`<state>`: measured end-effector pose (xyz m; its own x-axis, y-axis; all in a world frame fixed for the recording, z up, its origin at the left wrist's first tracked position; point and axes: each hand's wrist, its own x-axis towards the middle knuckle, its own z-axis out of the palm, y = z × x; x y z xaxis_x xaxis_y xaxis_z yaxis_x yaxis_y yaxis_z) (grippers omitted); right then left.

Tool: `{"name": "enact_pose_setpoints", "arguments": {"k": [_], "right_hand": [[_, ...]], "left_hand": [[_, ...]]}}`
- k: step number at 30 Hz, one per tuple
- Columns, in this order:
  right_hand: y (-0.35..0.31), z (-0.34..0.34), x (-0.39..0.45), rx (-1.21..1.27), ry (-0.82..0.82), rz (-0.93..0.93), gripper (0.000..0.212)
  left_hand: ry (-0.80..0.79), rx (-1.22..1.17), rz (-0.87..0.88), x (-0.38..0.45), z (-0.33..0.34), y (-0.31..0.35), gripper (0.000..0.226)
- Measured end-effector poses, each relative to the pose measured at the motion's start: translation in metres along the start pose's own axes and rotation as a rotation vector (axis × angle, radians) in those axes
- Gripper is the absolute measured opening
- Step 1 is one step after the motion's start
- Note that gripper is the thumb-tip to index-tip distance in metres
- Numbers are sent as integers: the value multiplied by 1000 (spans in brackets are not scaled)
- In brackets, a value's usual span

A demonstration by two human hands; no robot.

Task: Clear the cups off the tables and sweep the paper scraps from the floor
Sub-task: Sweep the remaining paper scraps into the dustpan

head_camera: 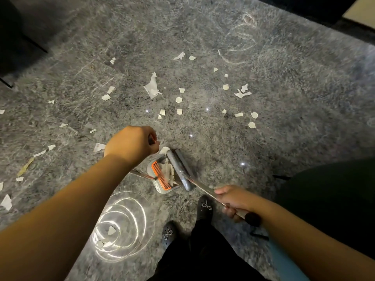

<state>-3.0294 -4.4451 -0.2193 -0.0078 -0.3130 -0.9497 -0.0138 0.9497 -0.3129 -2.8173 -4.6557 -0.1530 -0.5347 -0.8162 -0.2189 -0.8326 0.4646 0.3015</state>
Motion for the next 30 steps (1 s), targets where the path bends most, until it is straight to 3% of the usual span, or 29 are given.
{"name": "enact_pose_setpoints", "arguments": {"k": [5, 13, 20, 27, 30], "right_hand": [[6, 10, -27, 10, 18, -28, 21], [-22, 12, -28, 45, 132, -69, 34], [-52, 19, 5, 57, 108, -63, 35], [-87, 41, 38, -82, 95, -69, 36], [-106, 55, 55, -201, 84, -84, 38]], "left_hand": [[20, -54, -57, -13, -2, -13, 13], [103, -122, -184, -49, -20, -63, 11], [160, -145, -294, -86, -37, -107, 14], [245, -187, -502, -117, -40, -151, 12], [202, -181, -548, -117, -29, -155, 11]]}}
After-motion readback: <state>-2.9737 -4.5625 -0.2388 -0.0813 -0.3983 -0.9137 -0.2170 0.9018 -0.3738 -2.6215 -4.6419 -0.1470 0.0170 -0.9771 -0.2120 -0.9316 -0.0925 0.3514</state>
